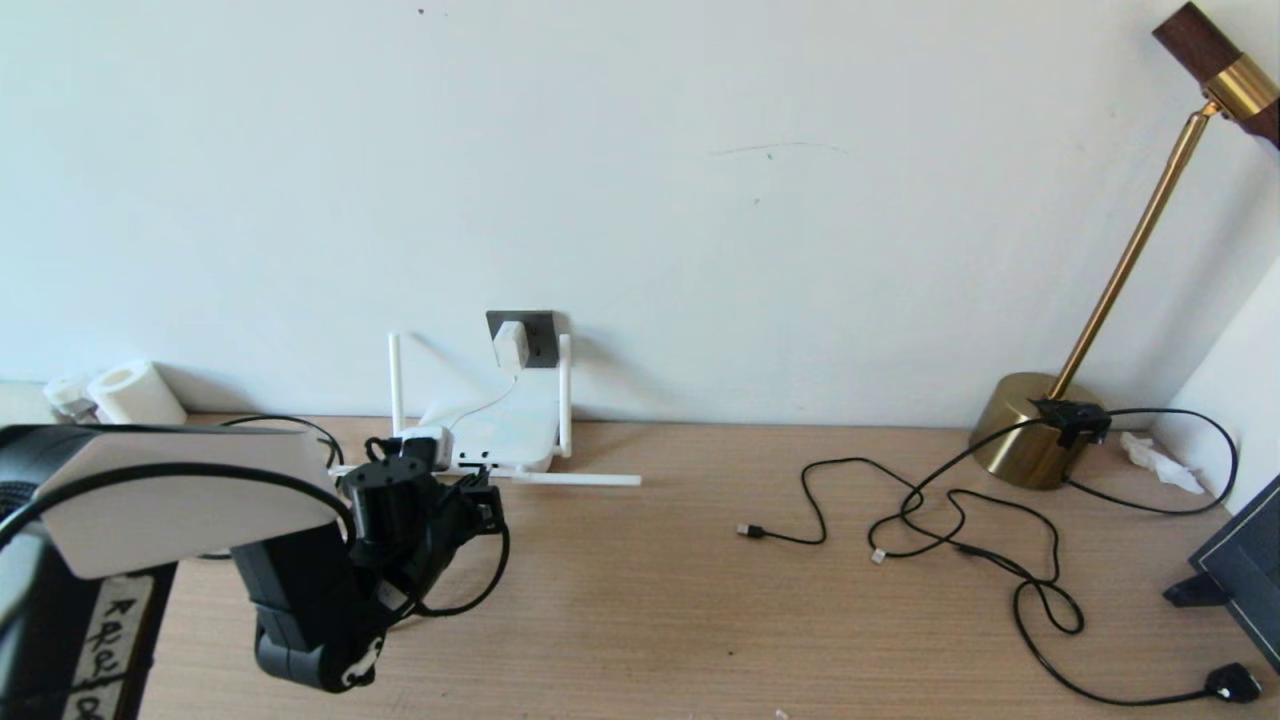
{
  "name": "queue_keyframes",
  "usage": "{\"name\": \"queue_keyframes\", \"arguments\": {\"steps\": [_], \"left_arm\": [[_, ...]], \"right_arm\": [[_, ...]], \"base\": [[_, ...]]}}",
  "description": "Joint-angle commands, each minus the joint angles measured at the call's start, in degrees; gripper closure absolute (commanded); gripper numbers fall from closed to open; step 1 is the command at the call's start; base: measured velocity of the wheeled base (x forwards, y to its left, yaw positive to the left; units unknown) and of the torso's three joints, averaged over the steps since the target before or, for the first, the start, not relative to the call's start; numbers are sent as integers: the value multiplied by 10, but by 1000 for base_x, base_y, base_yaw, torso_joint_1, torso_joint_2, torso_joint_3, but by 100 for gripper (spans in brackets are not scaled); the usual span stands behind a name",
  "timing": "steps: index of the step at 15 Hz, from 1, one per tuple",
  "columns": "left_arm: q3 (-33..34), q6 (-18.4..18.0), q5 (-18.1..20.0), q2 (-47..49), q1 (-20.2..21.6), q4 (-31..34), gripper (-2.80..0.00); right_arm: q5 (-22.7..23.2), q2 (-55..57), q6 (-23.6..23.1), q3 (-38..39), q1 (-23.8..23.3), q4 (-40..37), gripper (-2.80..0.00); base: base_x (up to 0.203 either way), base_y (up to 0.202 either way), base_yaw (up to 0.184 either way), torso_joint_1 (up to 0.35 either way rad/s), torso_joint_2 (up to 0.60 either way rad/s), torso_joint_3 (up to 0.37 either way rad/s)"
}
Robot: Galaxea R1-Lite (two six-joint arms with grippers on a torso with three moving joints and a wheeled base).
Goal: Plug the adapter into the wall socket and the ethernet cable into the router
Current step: Plug cable into router interface
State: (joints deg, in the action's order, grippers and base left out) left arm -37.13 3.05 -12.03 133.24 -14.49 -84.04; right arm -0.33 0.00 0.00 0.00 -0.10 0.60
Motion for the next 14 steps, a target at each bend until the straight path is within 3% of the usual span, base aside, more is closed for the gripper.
{"name": "queue_keyframes", "arguments": {"steps": [1, 14], "left_arm": [[0, 0, -1, -2, 0, -5, 0], [-7, 0, 0, 3, 0, -4, 0]], "right_arm": [[0, 0, 0, 0, 0, 0, 0], [0, 1, 0, 0, 0, 0, 0]], "base": [[0, 0, 0, 0, 0, 0], [0, 0, 0, 0, 0, 0]]}}
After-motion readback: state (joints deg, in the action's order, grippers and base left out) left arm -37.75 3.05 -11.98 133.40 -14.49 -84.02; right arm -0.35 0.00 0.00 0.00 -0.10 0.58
